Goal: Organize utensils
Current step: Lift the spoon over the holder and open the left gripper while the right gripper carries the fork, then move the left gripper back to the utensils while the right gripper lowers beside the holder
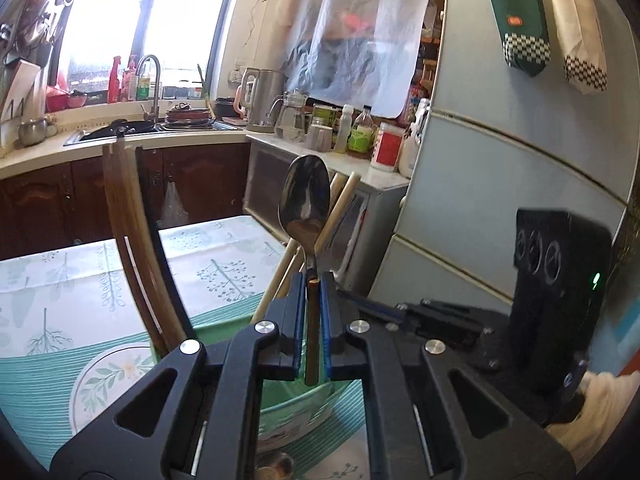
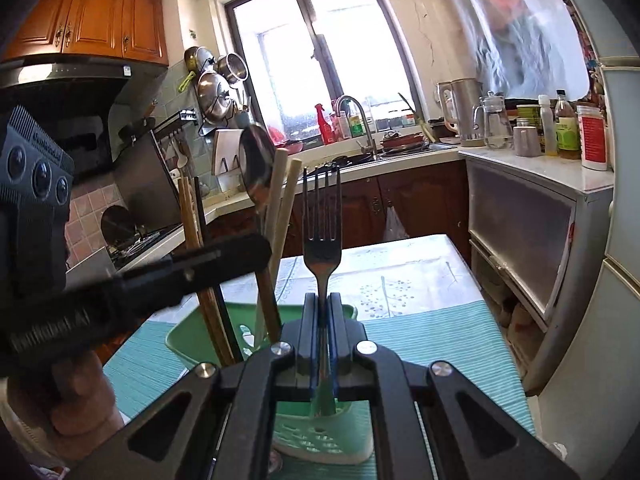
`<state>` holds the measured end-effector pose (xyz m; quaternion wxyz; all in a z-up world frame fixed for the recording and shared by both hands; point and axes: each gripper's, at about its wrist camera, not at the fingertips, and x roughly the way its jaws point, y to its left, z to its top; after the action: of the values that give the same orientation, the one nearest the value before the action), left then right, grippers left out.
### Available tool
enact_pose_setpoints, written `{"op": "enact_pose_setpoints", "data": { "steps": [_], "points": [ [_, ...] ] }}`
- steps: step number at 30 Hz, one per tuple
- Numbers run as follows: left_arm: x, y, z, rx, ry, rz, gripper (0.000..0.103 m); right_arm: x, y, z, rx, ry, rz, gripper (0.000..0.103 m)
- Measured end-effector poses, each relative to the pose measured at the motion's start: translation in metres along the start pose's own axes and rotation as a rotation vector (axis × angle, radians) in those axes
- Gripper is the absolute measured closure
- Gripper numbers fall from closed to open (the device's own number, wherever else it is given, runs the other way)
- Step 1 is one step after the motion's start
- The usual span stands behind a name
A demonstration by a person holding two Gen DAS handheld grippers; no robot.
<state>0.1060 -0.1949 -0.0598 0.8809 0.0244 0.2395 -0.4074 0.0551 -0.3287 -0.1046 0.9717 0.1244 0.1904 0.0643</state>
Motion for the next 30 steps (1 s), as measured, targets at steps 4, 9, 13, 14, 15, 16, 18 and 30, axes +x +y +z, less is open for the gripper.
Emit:
{"op": "enact_pose_setpoints", "data": {
  "steps": [4, 9, 13, 14, 15, 16, 18, 30],
  "points": [
    [0.005, 0.000, -0.011, 0.030, 0.069, 0.009, 0.097, 0.004, 0.004, -0.003, -0.026, 0.030, 0.009, 0.098],
    [0.001, -0.003, -0.019, 0.047, 0.117, 0.021, 0.082, 0.006, 0.007, -0.004, -0.029, 0.083, 0.014, 0.098],
    [-0.011, -0.001, -0.019, 0.015, 0.125, 0.017, 0.067, 0.003, 0.012, -0.003, -0.034, 0.109, 0.006, 0.097],
    [-0.015, -0.001, -0.019, 0.012, 0.128, 0.035, 0.062, 0.002, 0.013, -0.003, -0.030, 0.113, 0.008, 0.096],
    [-0.021, -0.001, -0.018, 0.008, 0.130, 0.046, 0.059, 0.000, 0.013, -0.003, -0.024, 0.118, 0.008, 0.095],
    [-0.025, -0.002, -0.016, 0.005, 0.135, 0.061, 0.059, -0.001, 0.013, -0.003, -0.018, 0.121, 0.005, 0.091],
    [-0.037, 0.002, -0.016, -0.013, 0.152, 0.069, 0.059, -0.007, 0.015, -0.004, -0.009, 0.120, -0.001, 0.089],
    [-0.116, 0.055, -0.038, -0.158, 0.258, 0.232, 0.055, -0.032, 0.036, -0.016, 0.076, 0.201, -0.006, 0.089]
  ]
}}
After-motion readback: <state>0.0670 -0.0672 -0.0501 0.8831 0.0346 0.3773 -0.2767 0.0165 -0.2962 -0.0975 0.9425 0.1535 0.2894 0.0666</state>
